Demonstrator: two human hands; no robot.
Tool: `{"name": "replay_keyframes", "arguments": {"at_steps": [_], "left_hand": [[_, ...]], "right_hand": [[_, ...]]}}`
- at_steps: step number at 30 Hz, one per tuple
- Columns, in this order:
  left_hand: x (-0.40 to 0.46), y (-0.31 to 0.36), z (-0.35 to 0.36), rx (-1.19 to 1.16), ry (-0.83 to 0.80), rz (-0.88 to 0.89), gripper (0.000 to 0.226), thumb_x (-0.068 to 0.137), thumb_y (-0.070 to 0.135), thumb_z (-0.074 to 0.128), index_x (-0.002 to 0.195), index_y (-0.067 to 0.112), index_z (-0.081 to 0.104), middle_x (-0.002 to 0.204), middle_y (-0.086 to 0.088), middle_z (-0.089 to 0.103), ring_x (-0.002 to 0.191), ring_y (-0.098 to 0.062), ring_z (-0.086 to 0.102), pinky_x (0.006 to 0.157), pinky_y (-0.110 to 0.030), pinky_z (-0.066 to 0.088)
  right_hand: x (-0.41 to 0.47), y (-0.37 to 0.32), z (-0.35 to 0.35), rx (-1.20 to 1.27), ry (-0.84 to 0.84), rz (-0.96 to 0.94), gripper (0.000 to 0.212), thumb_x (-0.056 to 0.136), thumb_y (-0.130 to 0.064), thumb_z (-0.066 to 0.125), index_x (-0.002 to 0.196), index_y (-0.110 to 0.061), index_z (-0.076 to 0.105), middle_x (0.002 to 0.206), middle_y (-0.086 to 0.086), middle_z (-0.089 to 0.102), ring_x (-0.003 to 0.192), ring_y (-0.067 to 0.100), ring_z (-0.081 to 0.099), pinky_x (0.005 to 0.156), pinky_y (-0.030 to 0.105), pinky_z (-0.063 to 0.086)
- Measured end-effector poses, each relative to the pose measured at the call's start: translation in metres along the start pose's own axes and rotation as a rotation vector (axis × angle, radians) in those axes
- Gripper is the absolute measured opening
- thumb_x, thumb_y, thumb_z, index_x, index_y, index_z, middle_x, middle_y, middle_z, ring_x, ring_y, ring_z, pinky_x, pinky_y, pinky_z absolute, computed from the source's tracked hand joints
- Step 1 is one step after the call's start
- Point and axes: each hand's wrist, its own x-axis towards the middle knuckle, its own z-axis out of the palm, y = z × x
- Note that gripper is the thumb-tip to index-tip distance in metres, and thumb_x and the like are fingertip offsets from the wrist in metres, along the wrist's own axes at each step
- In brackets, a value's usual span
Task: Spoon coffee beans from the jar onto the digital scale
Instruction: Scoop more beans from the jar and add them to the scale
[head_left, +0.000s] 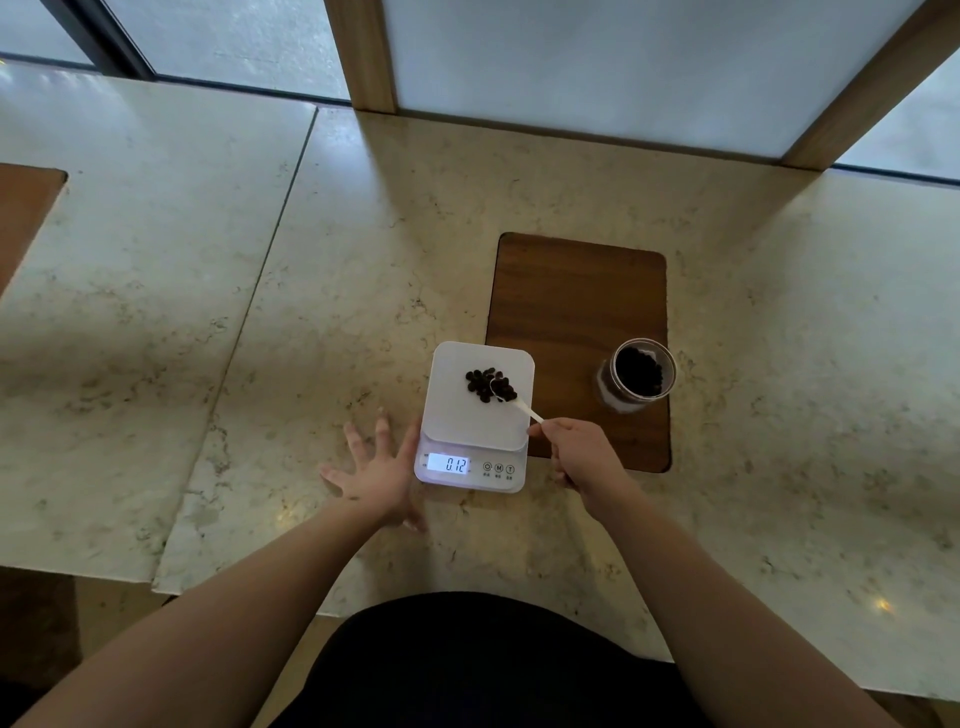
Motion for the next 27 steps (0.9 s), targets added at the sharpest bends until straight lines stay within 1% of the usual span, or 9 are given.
{"name": "replay_keyframes", "arguments": {"at_steps": [3, 7, 10, 14, 17, 20, 22, 25, 27], "left_hand": [[0.000, 0.001, -0.001, -0.006, 0.001, -0.001, 0.154, 0.056, 0.049, 0.094, 0.143, 0.049, -0.034, 0.152, -0.002, -0.046, 0.133, -0.046, -0.045, 0.098, -0.088, 0.004], [-0.001, 0.000, -0.001, -0.012, -0.009, 0.003, 0.154, 0.057, 0.048, 0.094, 0.144, 0.049, -0.033, 0.151, -0.001, -0.048, 0.132, -0.046, -0.046, 0.097, -0.088, 0.003], [-0.002, 0.000, -0.002, -0.010, -0.009, 0.004, 0.154, 0.056, 0.049, 0.094, 0.144, 0.049, -0.033, 0.152, -0.002, -0.047, 0.132, -0.046, -0.045, 0.097, -0.088, 0.003], [-0.004, 0.002, -0.002, 0.001, -0.006, -0.008, 0.152, 0.059, 0.048, 0.093, 0.144, 0.048, -0.032, 0.154, -0.004, -0.044, 0.136, -0.047, -0.040, 0.099, -0.087, 0.006], [-0.005, 0.002, -0.003, -0.002, -0.010, -0.002, 0.151, 0.060, 0.046, 0.093, 0.146, 0.048, -0.031, 0.154, -0.004, -0.044, 0.137, -0.047, -0.040, 0.099, -0.087, 0.006], [-0.005, 0.002, -0.003, -0.006, -0.008, 0.004, 0.150, 0.060, 0.046, 0.093, 0.147, 0.047, -0.029, 0.154, -0.004, -0.044, 0.137, -0.047, -0.040, 0.099, -0.087, 0.005], [-0.005, 0.002, -0.003, -0.004, -0.004, 0.009, 0.150, 0.059, 0.047, 0.093, 0.147, 0.047, -0.029, 0.154, -0.004, -0.044, 0.137, -0.047, -0.040, 0.099, -0.087, 0.005], [-0.004, 0.001, -0.002, -0.012, -0.001, 0.007, 0.153, 0.057, 0.048, 0.094, 0.145, 0.048, -0.031, 0.154, -0.003, -0.044, 0.135, -0.046, -0.042, 0.098, -0.088, 0.004], [-0.003, 0.000, -0.001, -0.012, 0.000, 0.011, 0.154, 0.056, 0.049, 0.094, 0.143, 0.049, -0.034, 0.153, -0.003, -0.046, 0.133, -0.046, -0.044, 0.097, -0.088, 0.003]], "right_hand": [[0.000, 0.002, 0.003, -0.021, 0.024, -0.016, 0.034, 0.102, -0.023, 0.042, 0.089, -0.018, 0.073, 0.062, -0.002, 0.040, 0.053, 0.014, 0.035, 0.047, 0.030, 0.033], [-0.002, 0.004, 0.007, -0.098, 0.054, -0.082, 0.033, 0.101, -0.023, 0.043, 0.088, -0.020, 0.073, 0.063, -0.011, 0.048, 0.056, 0.011, 0.041, 0.051, 0.029, 0.037], [-0.002, 0.007, 0.010, -0.180, 0.097, -0.136, 0.032, 0.100, -0.024, 0.044, 0.088, -0.021, 0.074, 0.059, -0.009, 0.052, 0.050, 0.009, 0.041, 0.049, 0.029, 0.036], [-0.001, 0.010, 0.010, -0.281, 0.115, -0.210, 0.030, 0.100, -0.023, 0.044, 0.093, -0.019, 0.073, 0.061, -0.007, 0.055, 0.041, 0.003, 0.040, 0.043, 0.021, 0.031], [-0.002, 0.012, 0.008, -0.390, 0.135, -0.278, 0.026, 0.100, -0.025, 0.045, 0.091, -0.019, 0.069, 0.072, -0.004, 0.063, 0.054, 0.008, 0.048, 0.049, 0.025, 0.035], [-0.004, 0.014, 0.007, -0.525, 0.182, -0.371, 0.027, 0.102, -0.027, 0.044, 0.091, -0.014, 0.065, 0.072, 0.002, 0.064, 0.057, 0.015, 0.051, 0.051, 0.033, 0.038], [-0.006, 0.015, 0.008, -0.622, 0.208, -0.416, 0.028, 0.103, -0.030, 0.041, 0.091, -0.015, 0.061, 0.069, 0.003, 0.062, 0.056, 0.019, 0.052, 0.051, 0.037, 0.040], [-0.008, 0.015, 0.009, -0.786, 0.247, -0.473, 0.029, 0.104, -0.033, 0.035, 0.089, -0.016, 0.054, 0.064, 0.000, 0.057, 0.051, 0.019, 0.048, 0.049, 0.037, 0.039], [-0.011, 0.016, 0.010, -0.839, 0.271, -0.503, 0.028, 0.104, -0.033, 0.034, 0.087, -0.016, 0.050, 0.062, 0.000, 0.055, 0.049, 0.019, 0.045, 0.047, 0.035, 0.038]]}}
